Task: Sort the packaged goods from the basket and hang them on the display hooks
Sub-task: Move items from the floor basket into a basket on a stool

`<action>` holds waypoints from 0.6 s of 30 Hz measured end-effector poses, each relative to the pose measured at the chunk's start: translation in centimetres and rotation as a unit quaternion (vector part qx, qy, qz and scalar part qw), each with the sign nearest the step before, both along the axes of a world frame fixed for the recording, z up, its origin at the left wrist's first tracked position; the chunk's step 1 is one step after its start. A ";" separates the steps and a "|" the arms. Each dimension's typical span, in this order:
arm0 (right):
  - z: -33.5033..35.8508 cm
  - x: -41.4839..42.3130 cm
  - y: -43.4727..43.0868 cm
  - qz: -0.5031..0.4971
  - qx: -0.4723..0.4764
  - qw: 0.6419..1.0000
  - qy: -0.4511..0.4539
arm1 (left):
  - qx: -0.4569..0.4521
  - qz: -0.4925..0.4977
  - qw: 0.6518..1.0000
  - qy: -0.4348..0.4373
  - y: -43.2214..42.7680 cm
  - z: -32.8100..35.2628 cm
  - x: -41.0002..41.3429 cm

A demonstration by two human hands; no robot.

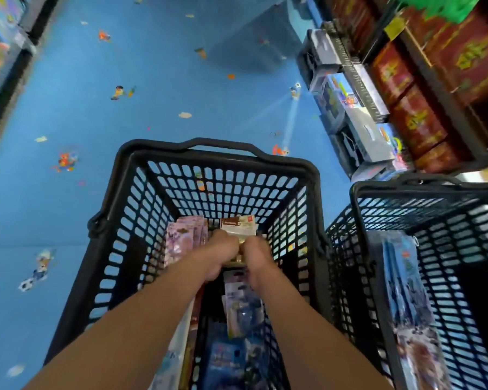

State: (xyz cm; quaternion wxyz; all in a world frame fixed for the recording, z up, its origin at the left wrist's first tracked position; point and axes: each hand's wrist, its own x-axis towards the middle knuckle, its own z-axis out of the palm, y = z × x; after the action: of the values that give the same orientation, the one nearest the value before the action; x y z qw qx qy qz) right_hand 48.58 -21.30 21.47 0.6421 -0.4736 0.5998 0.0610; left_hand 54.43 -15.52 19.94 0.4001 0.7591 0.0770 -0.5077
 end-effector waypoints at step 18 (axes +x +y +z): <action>3.2 -1.8 0.6 0.062 -0.047 0.997 -0.024 | -0.023 0.011 0.998 -0.063 1.2 4.1 -0.6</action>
State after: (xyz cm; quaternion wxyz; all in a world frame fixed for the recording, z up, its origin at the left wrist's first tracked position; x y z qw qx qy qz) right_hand 46.75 -20.74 24.63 0.6281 -0.5410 0.5560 0.0606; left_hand 53.86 -14.35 24.00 0.4273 0.7791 0.0479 -0.4563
